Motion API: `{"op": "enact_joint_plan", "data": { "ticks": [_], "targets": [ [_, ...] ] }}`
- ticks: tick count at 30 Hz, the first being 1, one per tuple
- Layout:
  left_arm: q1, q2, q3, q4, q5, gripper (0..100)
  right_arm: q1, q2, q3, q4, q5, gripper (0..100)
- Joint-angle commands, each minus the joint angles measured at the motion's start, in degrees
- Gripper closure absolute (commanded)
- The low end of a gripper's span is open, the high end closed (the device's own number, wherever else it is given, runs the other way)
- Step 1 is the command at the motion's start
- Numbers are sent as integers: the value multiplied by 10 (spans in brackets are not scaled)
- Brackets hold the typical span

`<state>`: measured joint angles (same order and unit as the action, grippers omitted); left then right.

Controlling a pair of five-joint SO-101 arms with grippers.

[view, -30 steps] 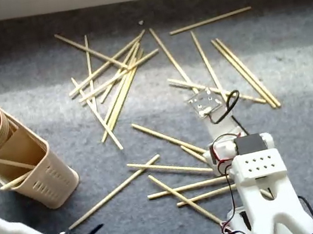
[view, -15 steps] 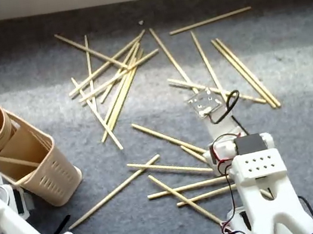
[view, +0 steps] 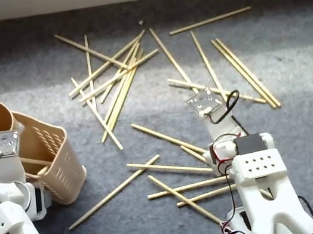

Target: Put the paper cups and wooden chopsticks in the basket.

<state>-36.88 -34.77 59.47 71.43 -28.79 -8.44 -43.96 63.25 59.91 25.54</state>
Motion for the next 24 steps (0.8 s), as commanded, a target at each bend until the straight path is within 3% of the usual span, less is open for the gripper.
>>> {"op": "enact_joint_plan", "data": {
  "ticks": [1, 10, 24],
  "targets": [
    [56, 4, 37, -4, -8, 819, 6, 0, -3, 3, -5, 886],
    [127, 8, 39, 0, -6, 819, 6, -1, -3, 3, -5, 886],
    [124, 0, 55, -8, -37, 819, 6, 0, -3, 3, -5, 886]
  ]
}}
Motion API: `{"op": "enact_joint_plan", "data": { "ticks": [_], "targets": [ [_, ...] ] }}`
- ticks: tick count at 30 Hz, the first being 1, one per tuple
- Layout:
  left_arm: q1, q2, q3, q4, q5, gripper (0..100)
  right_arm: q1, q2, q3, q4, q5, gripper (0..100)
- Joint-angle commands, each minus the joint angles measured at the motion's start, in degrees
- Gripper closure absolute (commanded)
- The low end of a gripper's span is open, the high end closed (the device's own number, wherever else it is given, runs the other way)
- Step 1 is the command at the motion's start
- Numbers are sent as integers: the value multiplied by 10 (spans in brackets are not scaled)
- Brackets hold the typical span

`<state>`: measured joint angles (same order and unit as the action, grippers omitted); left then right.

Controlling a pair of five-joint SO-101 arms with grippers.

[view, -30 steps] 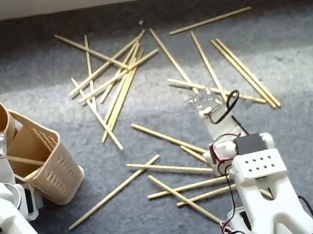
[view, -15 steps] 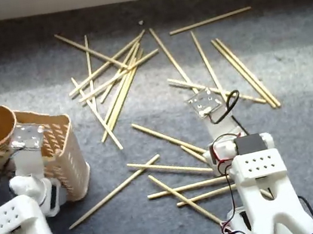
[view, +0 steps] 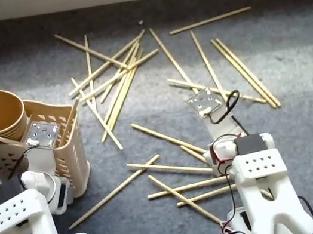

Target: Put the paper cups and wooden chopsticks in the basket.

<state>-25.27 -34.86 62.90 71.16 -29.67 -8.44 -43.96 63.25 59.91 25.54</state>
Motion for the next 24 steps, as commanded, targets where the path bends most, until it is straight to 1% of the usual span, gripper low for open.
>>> {"op": "enact_joint_plan", "data": {
  "ticks": [1, 5, 9, 13, 18, 19, 22, 24],
  "targets": [
    [8, -9, 20, -21, -33, 819, 6, 0, -3, 3, -5, 886],
    [-1, -93, 19, -67, -34, 819, 6, 0, -3, 3, -5, 886],
    [-14, -222, 17, -68, -33, 819, 5, 1, -3, 2, -5, 886],
    [-48, -376, 16, -11, -33, 819, 5, 2, -3, 0, -5, 886],
    [-67, -544, 20, 75, -31, 819, 5, 1, -3, 1, -5, 886],
    [-70, -572, 19, 91, -20, 819, 5, 1, -3, 2, -5, 886],
    [-72, -629, 15, 113, 8, 819, 5, 1, -3, 3, -5, 886],
    [-71, -631, 15, 113, 8, 819, 5, 1, 2, 3, -5, 886]
  ]
}}
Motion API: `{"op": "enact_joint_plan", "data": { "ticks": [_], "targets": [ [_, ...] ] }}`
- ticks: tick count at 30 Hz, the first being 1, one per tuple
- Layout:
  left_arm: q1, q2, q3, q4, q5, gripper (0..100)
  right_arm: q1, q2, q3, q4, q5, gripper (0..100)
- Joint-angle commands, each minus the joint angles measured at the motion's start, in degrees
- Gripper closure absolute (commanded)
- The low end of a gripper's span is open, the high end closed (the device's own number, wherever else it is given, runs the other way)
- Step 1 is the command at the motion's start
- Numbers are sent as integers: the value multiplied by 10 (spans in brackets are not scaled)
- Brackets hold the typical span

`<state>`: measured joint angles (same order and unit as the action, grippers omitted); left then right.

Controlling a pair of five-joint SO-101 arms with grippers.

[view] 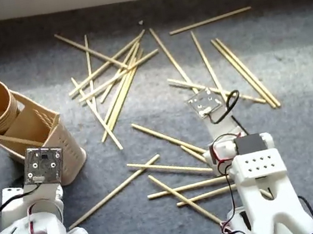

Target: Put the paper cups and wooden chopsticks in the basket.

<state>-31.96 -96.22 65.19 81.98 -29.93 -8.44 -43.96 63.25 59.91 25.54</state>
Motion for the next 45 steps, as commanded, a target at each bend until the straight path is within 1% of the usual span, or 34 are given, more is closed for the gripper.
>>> {"op": "enact_joint_plan", "data": {
  "ticks": [1, 5, 8, 12, 16, 18, 20, 24, 27, 30, 33, 35, 37, 38, 39, 41, 42, 43, 45],
  "targets": [
    [-4, -8, -13, 4, 11, 819, 5, -1, 7, 2, -5, 886],
    [-2, 71, -71, 16, 15, 817, 5, -2, 15, 0, -5, 886],
    [0, 164, -160, 36, 41, 817, 5, -2, 15, 0, -5, 886],
    [7, 290, -331, 74, 91, 818, 5, -2, 13, 0, -5, 886],
    [53, 398, -555, 169, 151, 818, 7, -2, 11, 0, -9, 886],
    [70, 440, -649, 196, 196, 818, 8, -2, 10, -1, -41, 886],
    [71, 465, -700, 194, 238, 818, 18, -3, 9, -1, -62, 886],
    [74, 502, -704, 193, 300, 816, 69, -19, 7, -38, -96, 886],
    [86, 537, -690, 193, 321, 815, 91, -53, 6, -41, -99, 886],
    [114, 548, -669, 192, 343, 815, 75, -73, -8, -16, -78, 885],
    [162, 547, -625, 162, 382, 815, 51, -64, -64, 40, -61, 885],
    [182, 547, -593, 138, 390, 815, 48, -49, -110, 80, -54, 885],
    [182, 547, -568, 121, 391, 815, 44, -29, -153, 121, -13, 885],
    [181, 547, -563, 119, 391, 815, 36, -19, -172, 141, 23, 885],
    [176, 547, -558, 120, 392, 815, 21, -12, -186, 160, 76, 885],
    [168, 547, -557, 120, 392, 815, -6, 1, -200, 203, 212, 885],
    [165, 547, -557, 120, 392, 815, -14, 7, -200, 220, 266, 884],
    [157, 547, -557, 120, 392, 815, -22, 12, -200, 237, 296, 873],
    [142, 547, -557, 120, 392, 815, -45, 20, -200, 257, 306, 816]
  ]
}}
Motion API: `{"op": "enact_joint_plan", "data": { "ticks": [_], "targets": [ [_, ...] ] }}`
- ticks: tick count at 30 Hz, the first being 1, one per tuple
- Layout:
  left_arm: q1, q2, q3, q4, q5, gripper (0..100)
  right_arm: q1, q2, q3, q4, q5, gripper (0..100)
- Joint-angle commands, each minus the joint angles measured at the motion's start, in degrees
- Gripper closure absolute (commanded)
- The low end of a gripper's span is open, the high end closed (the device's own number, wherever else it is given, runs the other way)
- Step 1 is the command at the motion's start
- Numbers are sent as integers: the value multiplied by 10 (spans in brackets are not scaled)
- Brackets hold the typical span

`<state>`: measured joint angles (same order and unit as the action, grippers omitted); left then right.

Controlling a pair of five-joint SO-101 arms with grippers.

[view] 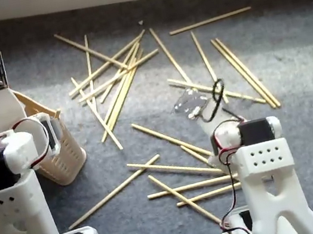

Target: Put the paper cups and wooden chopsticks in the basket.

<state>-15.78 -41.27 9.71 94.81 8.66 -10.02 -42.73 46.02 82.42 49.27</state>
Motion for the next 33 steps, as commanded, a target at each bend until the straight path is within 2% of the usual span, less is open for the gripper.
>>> {"op": "enact_joint_plan", "data": {
  "ticks": [1, 5, 9, 13, 20, 28, 33],
  "targets": [
    [-27, -2, -1, -9, 6, 815, -44, 7, -24, 44, 70, 776],
    [-41, -2, 18, -11, 6, 815, -116, -7, 38, 48, 71, 652],
    [-40, -2, 36, -13, 5, 816, -193, -41, 161, -23, 67, 645],
    [-41, -2, 37, -13, 5, 818, -236, -86, 211, -35, 66, 642],
    [-38, -2, 58, -26, 5, 818, -248, -113, 216, -59, 63, 642],
    [-38, -2, 63, -33, 6, 818, -310, -113, 270, -120, -25, 641],
    [-38, -2, 64, -33, 6, 818, -313, -113, 295, -150, -26, 641]
  ]
}}
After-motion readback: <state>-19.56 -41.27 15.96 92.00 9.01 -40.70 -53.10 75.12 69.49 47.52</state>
